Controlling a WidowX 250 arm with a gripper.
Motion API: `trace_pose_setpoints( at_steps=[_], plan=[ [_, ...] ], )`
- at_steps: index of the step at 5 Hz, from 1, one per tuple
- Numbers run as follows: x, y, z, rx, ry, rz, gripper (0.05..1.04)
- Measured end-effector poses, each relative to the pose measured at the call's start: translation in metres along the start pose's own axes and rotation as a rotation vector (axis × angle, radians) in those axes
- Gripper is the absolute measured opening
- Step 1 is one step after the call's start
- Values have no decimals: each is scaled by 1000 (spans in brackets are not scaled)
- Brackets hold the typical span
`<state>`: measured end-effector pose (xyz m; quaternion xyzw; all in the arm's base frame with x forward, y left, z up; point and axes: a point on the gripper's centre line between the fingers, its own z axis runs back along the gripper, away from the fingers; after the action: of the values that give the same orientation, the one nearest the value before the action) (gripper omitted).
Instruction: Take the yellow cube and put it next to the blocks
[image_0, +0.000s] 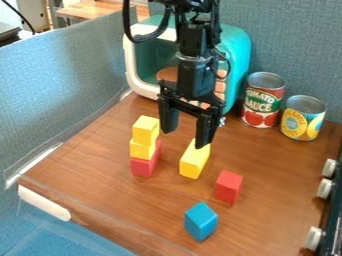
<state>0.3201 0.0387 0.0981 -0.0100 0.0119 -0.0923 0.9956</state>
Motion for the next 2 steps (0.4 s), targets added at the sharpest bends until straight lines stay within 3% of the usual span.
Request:
trace_pose_setpoints(
  at_steps=[1, 2],
  plan=[
    [-2, -1, -9, -12, 28, 0, 1001],
    [3, -1, 11, -5, -31, -3, 1001]
  ],
)
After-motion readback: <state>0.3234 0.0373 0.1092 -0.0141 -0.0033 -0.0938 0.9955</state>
